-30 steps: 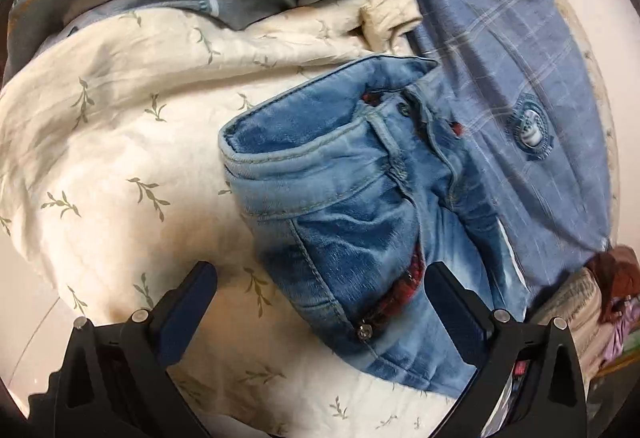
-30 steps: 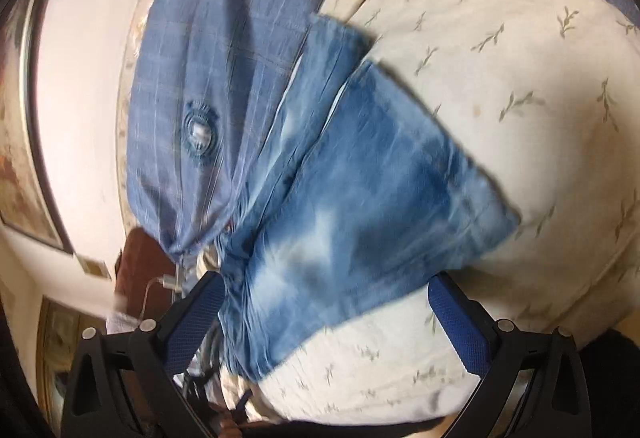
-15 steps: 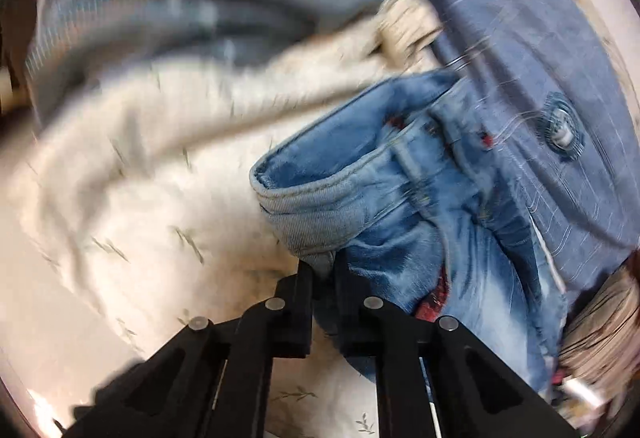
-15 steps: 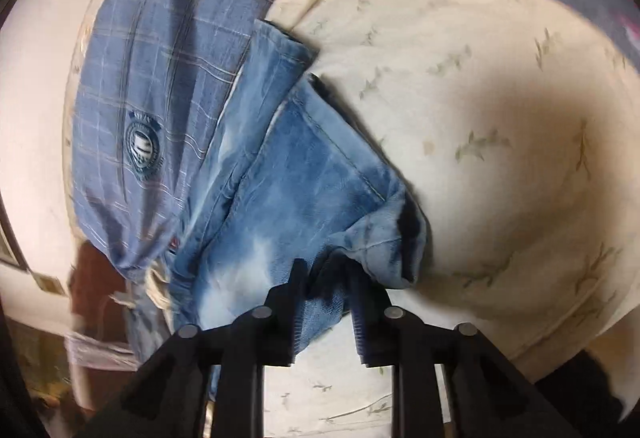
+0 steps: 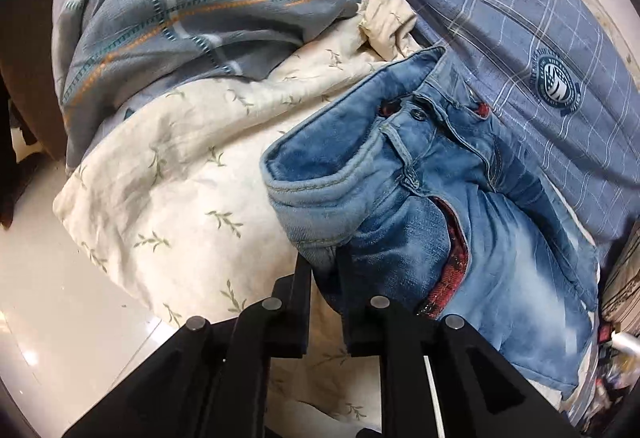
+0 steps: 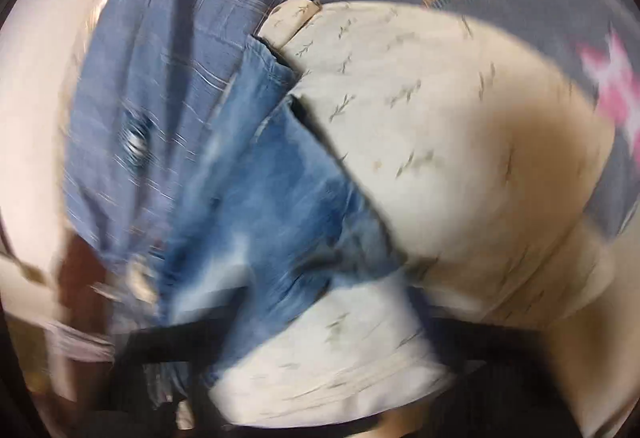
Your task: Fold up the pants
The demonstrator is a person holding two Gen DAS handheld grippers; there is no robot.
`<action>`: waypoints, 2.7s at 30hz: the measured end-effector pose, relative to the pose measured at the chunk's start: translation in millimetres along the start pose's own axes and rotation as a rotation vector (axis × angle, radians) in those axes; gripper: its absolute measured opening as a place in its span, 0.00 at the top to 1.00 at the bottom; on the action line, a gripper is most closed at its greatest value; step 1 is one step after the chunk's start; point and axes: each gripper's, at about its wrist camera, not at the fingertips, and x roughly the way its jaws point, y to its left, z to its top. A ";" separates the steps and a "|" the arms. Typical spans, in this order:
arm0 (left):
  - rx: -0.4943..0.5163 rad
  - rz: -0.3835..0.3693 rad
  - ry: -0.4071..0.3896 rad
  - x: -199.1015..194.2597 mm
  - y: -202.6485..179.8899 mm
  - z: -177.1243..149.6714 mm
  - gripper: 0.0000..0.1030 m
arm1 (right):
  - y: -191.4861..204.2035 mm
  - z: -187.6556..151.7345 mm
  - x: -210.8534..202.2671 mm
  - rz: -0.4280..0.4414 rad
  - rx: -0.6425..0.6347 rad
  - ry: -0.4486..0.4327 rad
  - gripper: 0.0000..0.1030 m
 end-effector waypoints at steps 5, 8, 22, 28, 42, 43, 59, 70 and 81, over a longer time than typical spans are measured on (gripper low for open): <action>-0.030 -0.011 0.016 7.0 0.0 2.1 0.86 | 4.7 -2.1 19.6 0.132 0.129 0.076 0.02; -0.036 -0.009 0.026 1.8 1.8 -0.6 0.86 | 0.1 1.2 32.3 0.141 0.166 0.085 0.04; 0.117 0.110 0.050 -6.8 -17.6 -10.7 0.88 | 63.5 -4.2 28.5 -0.281 -0.419 -0.022 0.84; -0.050 0.102 0.094 -9.1 18.5 -4.5 0.72 | 30.3 6.7 7.4 -0.249 -0.209 -0.074 0.27; 0.206 0.126 0.188 50.1 -32.0 1.9 0.18 | 52.6 6.8 32.6 -0.137 -0.202 -0.012 0.27; 0.169 0.108 0.125 37.0 -29.1 8.1 0.18 | 64.8 9.2 23.9 -0.142 -0.250 -0.042 0.27; 0.199 -0.094 -0.055 13.0 -67.9 98.1 0.18 | 116.1 70.3 53.3 -0.039 -0.363 -0.075 0.15; 0.279 -0.165 0.016 129.6 -164.7 195.7 0.20 | 165.5 195.4 136.8 -0.143 -0.493 -0.074 0.26; 0.162 -0.088 0.232 212.2 -176.7 222.2 0.86 | 182.5 215.5 206.8 -0.403 -0.602 -0.022 0.80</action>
